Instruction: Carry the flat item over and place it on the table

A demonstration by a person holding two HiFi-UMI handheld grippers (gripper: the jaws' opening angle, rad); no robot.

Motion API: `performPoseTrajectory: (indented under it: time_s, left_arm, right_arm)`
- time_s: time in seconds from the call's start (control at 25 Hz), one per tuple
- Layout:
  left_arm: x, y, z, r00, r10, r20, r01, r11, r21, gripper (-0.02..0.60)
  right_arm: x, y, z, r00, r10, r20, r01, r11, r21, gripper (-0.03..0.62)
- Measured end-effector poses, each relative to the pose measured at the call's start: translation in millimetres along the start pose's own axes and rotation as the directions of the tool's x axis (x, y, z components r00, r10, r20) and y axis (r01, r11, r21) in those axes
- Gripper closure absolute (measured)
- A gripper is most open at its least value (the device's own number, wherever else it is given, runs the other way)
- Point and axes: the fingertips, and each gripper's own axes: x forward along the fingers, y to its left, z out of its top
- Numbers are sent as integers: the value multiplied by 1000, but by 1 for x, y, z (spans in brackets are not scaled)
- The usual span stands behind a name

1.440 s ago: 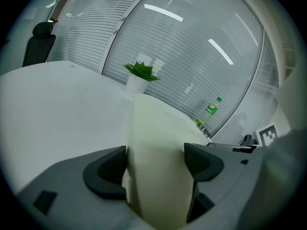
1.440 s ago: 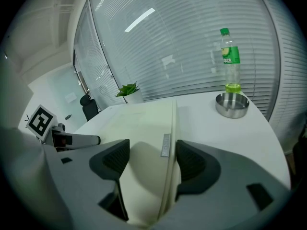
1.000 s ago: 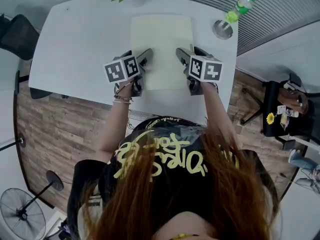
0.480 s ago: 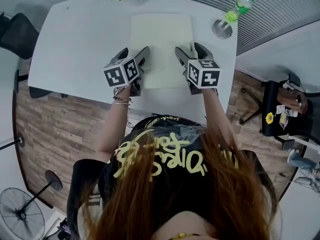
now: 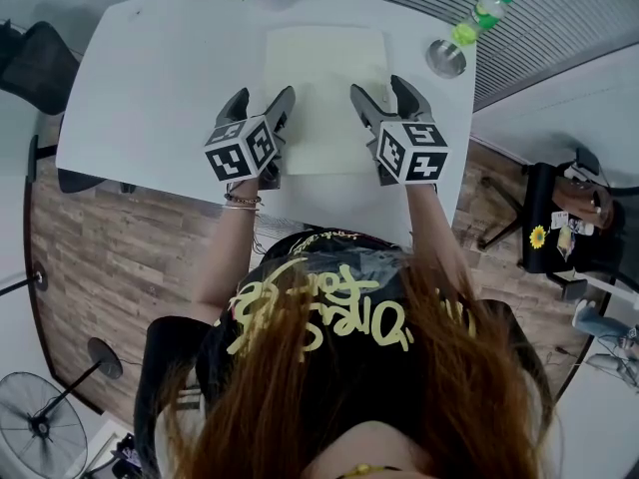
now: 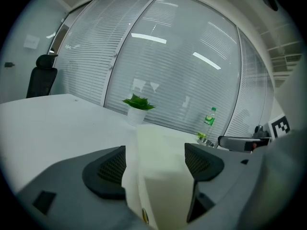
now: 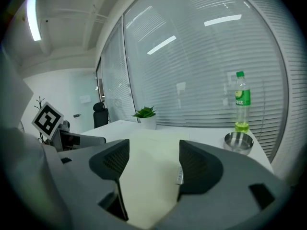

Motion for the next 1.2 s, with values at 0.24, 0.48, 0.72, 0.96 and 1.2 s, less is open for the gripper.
performPoseTrajectory:
  time_s: [0.24,0.48,0.72,0.96,1.2]
  left_arm:
    - [-12,-13,22,996,-32,84,27,998,59,206]
    - [-27,-30,45,986,-54,155,28,986,165,213]
    - [-42,-45,64,972,-89,215,47,981,190,215]
    - [-54,-58,81,958,-121,261,72,980,188,219]
    - [-71,-72,99,938,-153,310,91,975,204,221]
  right_arm:
    - [-8,8,21,998,11,68,-10,1000,-15,279]
    - [-19,20,42,987,47,156,-42,999,-35,279]
    - [-35,29,69,968,73,239,-62,997,-51,279]
    - [-47,36,86,959,90,270,-76,995,-63,279]
    - [-63,44,106,940,114,322,-98,993,-66,279]
